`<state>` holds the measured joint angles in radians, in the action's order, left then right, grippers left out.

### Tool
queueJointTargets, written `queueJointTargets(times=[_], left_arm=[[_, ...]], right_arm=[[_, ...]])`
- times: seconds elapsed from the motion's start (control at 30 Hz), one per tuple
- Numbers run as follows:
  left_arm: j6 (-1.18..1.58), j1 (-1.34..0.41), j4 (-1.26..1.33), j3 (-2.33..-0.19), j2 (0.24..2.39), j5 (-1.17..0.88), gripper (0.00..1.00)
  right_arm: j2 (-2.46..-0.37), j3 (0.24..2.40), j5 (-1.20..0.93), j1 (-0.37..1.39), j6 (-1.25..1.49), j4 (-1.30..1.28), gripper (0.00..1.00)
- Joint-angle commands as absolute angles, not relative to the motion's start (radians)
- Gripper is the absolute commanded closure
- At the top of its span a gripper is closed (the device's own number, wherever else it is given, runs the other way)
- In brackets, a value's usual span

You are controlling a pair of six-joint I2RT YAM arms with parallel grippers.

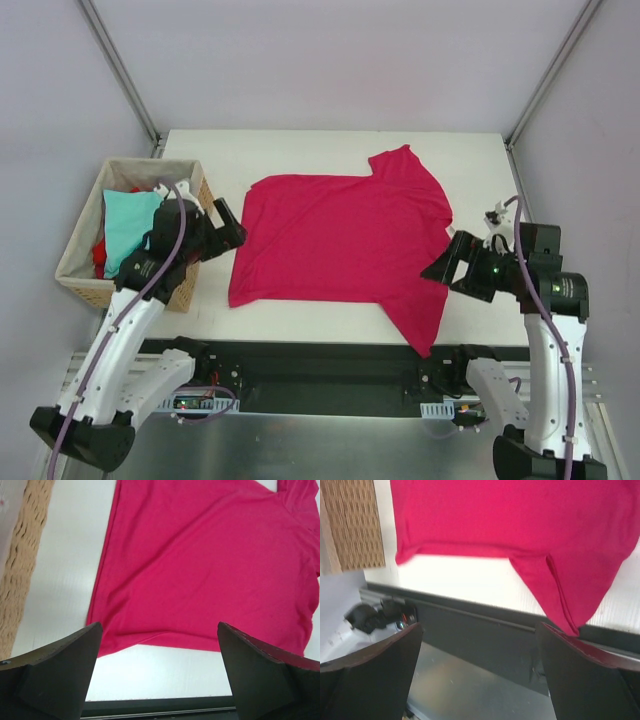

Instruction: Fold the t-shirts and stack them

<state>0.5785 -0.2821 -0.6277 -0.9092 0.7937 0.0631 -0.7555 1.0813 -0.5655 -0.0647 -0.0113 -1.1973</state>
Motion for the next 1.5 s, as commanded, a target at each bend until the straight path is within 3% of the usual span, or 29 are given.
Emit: queueJointTargets(times=[0.0,0.17,0.43,0.53,1.07,1.23,1.37,1.47], left_arm=[[0.62,-0.304,-0.612,-1.02,1.0,0.026,0.01],[0.687,-0.35,-0.457,-1.051,1.262,0.031,0.01],[0.724,-0.374,-0.356,-1.075,1.549,0.064,0.01],[0.735,-0.373,-0.347,-1.072,1.629,0.052,0.01],[0.617,-0.282,-0.281,-1.071,1.756,0.075,0.01],[0.471,-0.281,-0.279,-1.152,1.715,0.026,0.02],[0.43,-0.275,-0.284,-1.289,1.697,0.057,0.01],[0.413,-0.264,-0.285,-1.427,1.779,0.051,0.01]], right_arm=[[-0.862,1.005,-0.444,-0.035,0.245,-0.882,0.0],[-1.05,0.884,-0.235,-0.002,0.344,-0.649,0.0],[-1.325,0.887,-0.225,0.239,0.308,-0.474,0.0],[-1.41,0.861,-0.222,0.241,0.334,-0.449,0.0],[-1.628,0.975,-0.124,0.218,0.224,-0.508,0.0],[-1.614,1.161,-0.244,0.236,0.161,-0.624,0.0],[-1.572,1.313,-0.232,0.267,0.152,-0.758,0.0],[-1.562,1.339,-0.197,0.265,0.146,-0.721,0.0]])
